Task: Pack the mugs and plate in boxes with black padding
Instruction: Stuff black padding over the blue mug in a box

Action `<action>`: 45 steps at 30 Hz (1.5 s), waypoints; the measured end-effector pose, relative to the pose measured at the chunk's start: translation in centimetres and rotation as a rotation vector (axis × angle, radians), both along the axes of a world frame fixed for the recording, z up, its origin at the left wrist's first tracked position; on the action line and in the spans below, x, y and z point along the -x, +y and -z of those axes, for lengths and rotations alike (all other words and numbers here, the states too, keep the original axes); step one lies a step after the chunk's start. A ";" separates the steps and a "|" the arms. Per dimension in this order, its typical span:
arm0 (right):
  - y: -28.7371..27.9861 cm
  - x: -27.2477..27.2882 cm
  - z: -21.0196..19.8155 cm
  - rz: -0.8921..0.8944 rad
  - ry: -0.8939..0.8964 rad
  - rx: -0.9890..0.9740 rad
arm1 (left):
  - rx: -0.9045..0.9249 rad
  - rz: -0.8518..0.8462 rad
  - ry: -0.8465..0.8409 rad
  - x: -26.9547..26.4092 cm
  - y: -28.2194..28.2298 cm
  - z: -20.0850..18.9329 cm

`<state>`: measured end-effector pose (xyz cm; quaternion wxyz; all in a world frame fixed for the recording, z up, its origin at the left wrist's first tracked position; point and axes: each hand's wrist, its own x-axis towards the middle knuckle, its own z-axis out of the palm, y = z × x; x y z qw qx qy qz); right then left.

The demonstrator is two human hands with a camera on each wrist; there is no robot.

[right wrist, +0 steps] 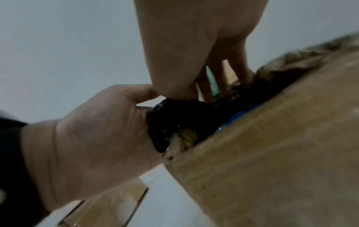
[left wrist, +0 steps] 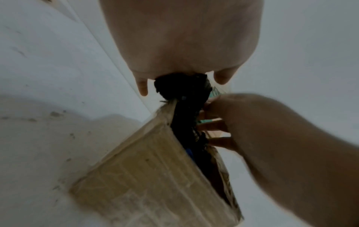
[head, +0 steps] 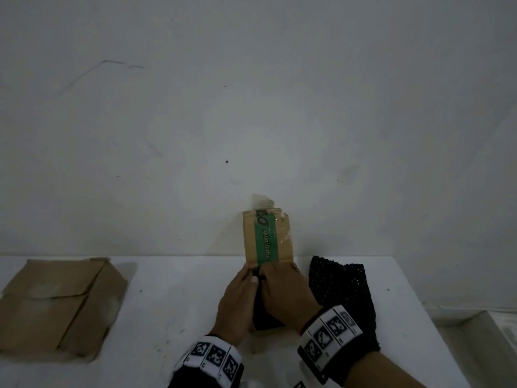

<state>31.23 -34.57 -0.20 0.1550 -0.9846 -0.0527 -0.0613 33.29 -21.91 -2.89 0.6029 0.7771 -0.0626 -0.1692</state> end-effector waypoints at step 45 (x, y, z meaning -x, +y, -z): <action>-0.6 2.6 3.6 -0.243 0.078 -0.274 | 0.498 -0.019 0.324 0.4 0.6 -0.3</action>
